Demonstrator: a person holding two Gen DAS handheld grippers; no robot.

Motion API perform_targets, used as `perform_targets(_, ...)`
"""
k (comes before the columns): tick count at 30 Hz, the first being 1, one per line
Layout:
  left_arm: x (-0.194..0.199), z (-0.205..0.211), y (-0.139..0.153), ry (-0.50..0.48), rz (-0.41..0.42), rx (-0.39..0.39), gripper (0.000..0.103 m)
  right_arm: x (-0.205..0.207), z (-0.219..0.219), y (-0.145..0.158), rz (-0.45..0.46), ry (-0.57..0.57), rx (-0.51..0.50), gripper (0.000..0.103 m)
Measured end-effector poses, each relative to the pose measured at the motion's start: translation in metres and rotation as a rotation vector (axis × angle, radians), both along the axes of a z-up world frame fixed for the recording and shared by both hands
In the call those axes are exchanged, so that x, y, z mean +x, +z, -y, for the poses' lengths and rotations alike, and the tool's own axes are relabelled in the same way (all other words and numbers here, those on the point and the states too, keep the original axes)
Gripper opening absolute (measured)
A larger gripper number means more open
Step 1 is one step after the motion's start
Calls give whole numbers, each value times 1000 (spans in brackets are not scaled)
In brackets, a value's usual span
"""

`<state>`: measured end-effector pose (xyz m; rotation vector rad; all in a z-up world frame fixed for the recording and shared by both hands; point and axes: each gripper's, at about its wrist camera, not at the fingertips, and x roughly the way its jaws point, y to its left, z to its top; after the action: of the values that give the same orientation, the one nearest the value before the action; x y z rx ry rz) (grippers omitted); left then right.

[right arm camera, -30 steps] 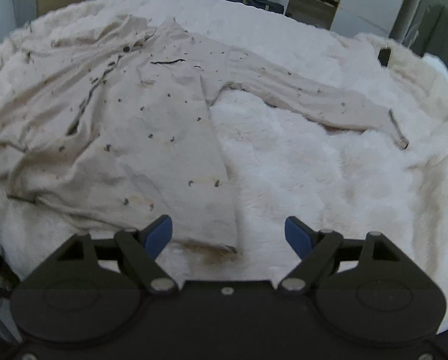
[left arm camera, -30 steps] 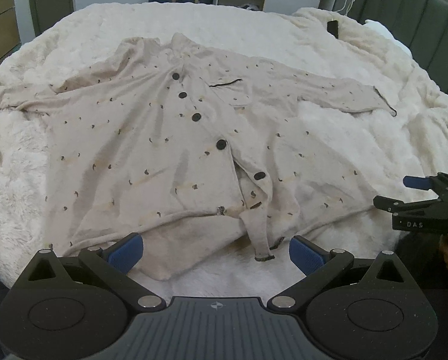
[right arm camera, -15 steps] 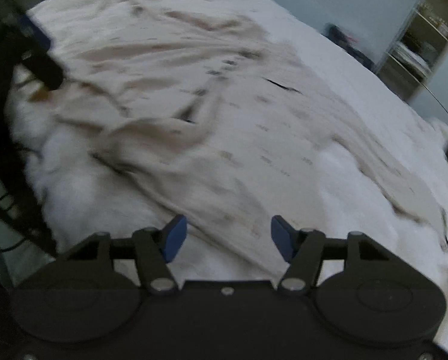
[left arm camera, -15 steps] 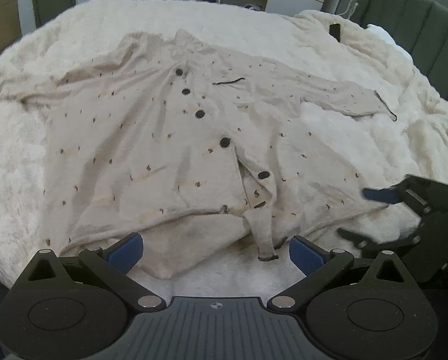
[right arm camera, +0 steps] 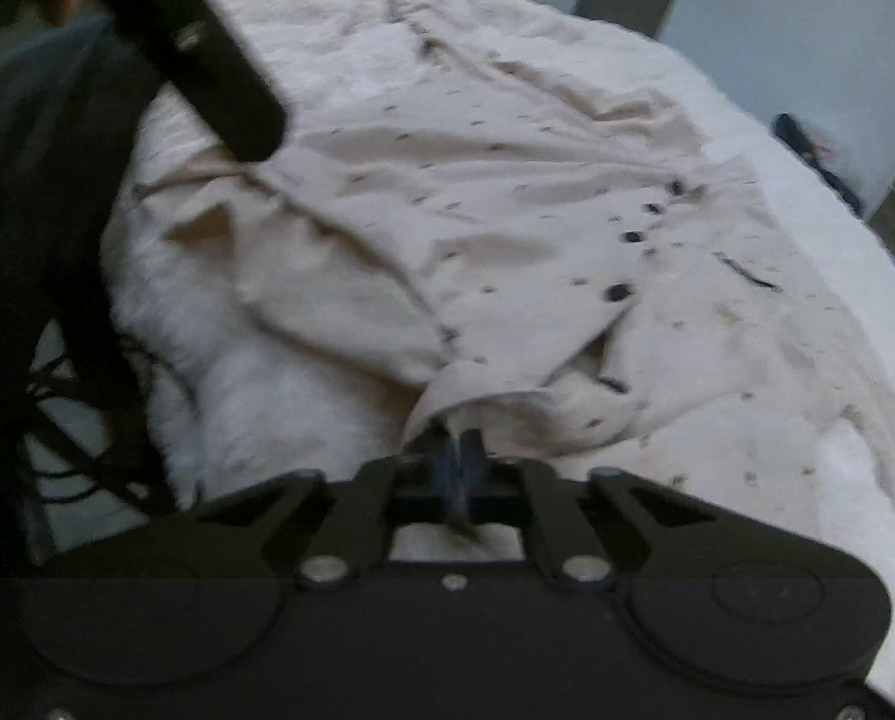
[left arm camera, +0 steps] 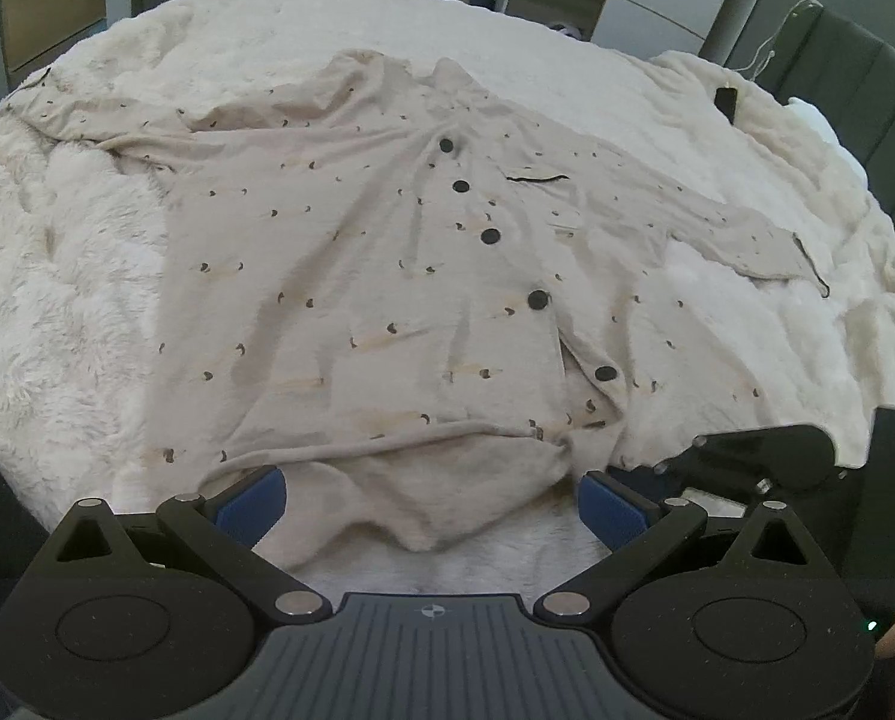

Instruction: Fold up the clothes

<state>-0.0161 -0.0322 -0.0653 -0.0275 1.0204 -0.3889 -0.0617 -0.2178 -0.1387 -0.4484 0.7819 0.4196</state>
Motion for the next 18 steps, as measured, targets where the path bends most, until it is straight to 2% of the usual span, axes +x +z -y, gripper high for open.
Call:
perform_targets(3,0,4,-12,-29,-19,25,103,9,32,25,21,-143,203,1)
perform_targets(4,-1,6,-15,-37,-18,38,103,15,49,35,21,-204,303,1)
perform_targets(7,-10,24,-28,-98,26,158,103,23,70,43,4,-236,414,2)
perform_targets(10,-19,41,-40,-163,84,267,103,27,73,45,30,-249,427,9)
perform_targets(11,-19,43,-43,-172,79,267,103,28,70,44,39,-246,419,19)
perform_targets(12,-20,45,-46,-180,74,267,103,31,66,40,36,-233,402,48)
perform_targets(13,-19,45,-48,-185,67,262,103,33,61,36,26,-217,378,63)
perform_targets(14,-18,44,-50,-185,53,246,103,35,54,30,-4,-192,336,69)
perform_targets(15,-17,43,-51,-185,37,231,103,36,47,23,-33,-168,295,59)
perform_targets(16,-17,43,-52,-185,30,225,103,36,42,19,-48,-152,262,57)
perform_targets(18,-17,40,-51,-180,30,218,103,29,43,21,-22,-165,275,57)
